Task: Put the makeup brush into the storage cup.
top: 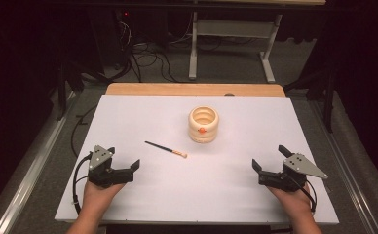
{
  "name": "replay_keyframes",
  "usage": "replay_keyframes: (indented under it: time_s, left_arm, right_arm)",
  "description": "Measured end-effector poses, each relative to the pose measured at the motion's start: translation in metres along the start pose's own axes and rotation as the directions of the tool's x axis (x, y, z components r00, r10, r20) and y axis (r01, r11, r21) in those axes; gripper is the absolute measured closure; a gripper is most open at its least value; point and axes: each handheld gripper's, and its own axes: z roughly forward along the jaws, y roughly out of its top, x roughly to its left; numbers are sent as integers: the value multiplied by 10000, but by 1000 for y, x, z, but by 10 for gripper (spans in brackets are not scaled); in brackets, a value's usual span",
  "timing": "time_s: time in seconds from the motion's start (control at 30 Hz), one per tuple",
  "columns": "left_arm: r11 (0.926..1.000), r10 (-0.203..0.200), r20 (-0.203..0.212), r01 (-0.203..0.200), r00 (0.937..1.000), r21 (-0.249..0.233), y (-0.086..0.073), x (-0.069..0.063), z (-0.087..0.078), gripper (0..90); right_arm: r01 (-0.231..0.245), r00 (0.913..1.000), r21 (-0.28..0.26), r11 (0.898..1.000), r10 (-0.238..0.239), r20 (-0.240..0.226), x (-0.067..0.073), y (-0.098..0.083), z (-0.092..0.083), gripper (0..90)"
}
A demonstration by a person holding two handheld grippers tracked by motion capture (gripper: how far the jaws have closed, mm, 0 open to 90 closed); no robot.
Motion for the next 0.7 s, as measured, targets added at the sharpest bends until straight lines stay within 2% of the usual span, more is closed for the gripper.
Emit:
replay_keyframes:
  time_s: [0.17, 0.33, 0.43, 0.7]
  left_arm:
    - [9987, -50, -32, 52, 10000, 505, -2, 2, 4, 1]
    - [9969, -30, -62, 35, 10000, 783, -2, 2, 7, 1]
    - [9945, 20, -58, -14, 10000, 1050, -2, 1, 8, 6]
    - [9857, -273, -74, 282, 9996, 1659, -2, 3, 9, 5]
  right_arm:
    - [29, 10000, 89, 10000, -29, -3, 2, 0, 1, 8]
    - [121, 9999, 140, 9998, -121, -30, 1, -2, 2, 8]
    - [125, 9999, 128, 9998, -125, 17, 1, -2, 1, 8]
    - [260, 9996, 74, 9996, -259, -87, 3, 0, 1, 8]
